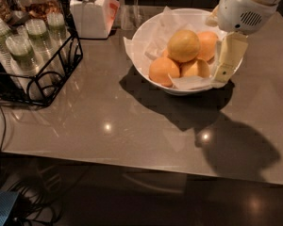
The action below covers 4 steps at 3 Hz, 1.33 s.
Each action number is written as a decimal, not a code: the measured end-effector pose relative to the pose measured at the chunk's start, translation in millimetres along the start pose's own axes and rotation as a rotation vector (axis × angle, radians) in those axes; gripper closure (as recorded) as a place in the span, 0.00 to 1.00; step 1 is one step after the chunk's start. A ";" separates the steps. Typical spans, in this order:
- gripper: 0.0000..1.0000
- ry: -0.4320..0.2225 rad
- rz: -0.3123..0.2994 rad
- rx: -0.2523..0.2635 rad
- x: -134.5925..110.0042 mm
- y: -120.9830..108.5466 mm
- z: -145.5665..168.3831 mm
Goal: Pick orange from white bowl
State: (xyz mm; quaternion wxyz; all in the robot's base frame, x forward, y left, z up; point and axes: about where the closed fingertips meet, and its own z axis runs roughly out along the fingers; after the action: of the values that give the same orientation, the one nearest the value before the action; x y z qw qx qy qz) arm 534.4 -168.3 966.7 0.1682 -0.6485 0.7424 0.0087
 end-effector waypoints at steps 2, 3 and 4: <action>0.00 -0.035 -0.048 -0.022 -25.6 -35.2 17.8; 0.00 -0.054 -0.051 -0.038 -33.6 -45.1 27.5; 0.00 -0.074 -0.046 -0.066 -39.0 -52.1 41.5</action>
Offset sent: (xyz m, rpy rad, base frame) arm 0.0564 0.0378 -0.0046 0.0197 0.0494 0.1138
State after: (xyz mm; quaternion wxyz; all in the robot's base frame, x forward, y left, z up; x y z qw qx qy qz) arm 598.6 -129.6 948.5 0.1740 -0.6697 0.7199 0.0535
